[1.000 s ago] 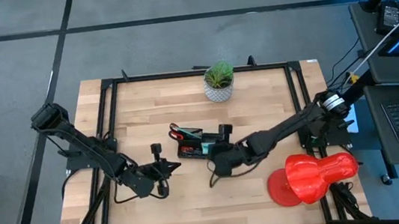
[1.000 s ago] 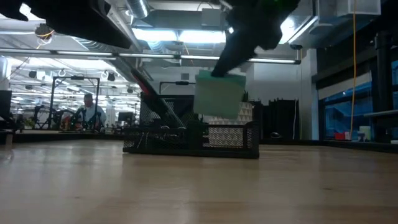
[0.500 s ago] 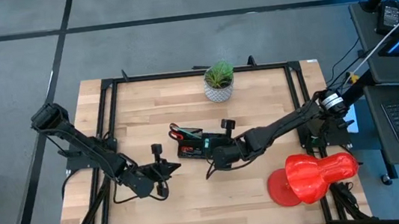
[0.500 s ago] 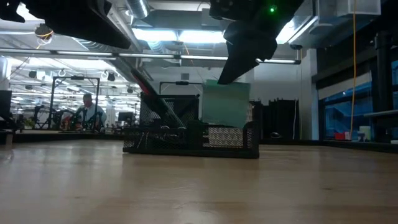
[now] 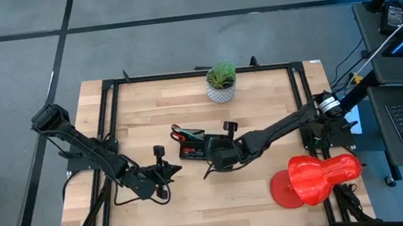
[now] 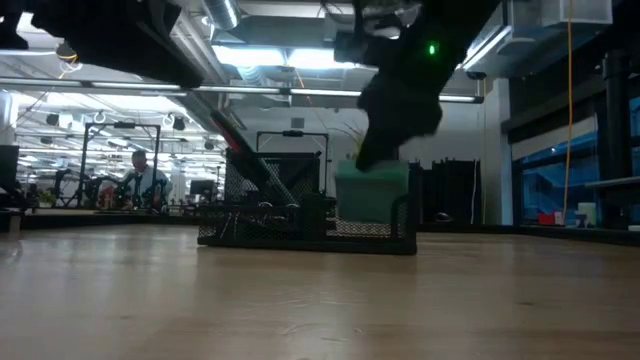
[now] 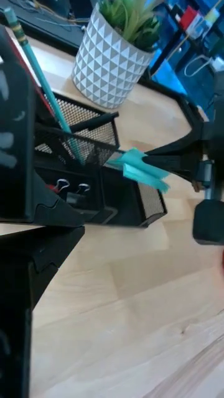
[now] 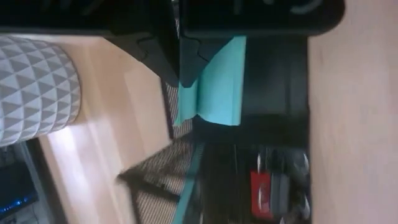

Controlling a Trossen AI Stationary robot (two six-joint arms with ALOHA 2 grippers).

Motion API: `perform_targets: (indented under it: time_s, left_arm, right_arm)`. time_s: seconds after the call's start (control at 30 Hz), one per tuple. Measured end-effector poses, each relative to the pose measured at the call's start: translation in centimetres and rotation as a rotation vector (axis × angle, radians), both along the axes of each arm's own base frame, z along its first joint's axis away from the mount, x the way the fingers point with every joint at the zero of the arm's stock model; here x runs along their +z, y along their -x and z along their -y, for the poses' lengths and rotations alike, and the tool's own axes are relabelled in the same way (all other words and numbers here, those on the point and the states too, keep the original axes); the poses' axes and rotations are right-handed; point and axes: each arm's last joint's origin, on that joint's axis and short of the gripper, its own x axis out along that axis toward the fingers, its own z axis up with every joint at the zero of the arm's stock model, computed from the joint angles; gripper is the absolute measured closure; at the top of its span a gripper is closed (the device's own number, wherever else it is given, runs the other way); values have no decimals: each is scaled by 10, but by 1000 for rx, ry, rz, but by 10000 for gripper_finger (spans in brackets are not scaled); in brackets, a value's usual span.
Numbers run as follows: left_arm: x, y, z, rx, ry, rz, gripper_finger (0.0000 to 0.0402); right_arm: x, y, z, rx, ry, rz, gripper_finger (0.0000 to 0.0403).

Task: Pick and place office supplies into organizer
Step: Put the sticky notes into the right section of the desk organizer

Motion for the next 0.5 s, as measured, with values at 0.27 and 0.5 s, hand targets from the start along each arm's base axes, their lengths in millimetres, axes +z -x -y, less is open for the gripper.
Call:
perform_targets:
  time_s: [0.27, 0.5]
  left_arm:
    - [-4, 2, -1, -32, -4, -58, 398]
    - [-5, 4, -1, -27, -9, -73, 398]
  right_arm:
    - [-29, -6, -2, -6, 9, -65, 402]
    - [-30, -8, -3, 21, -32, -68, 387]
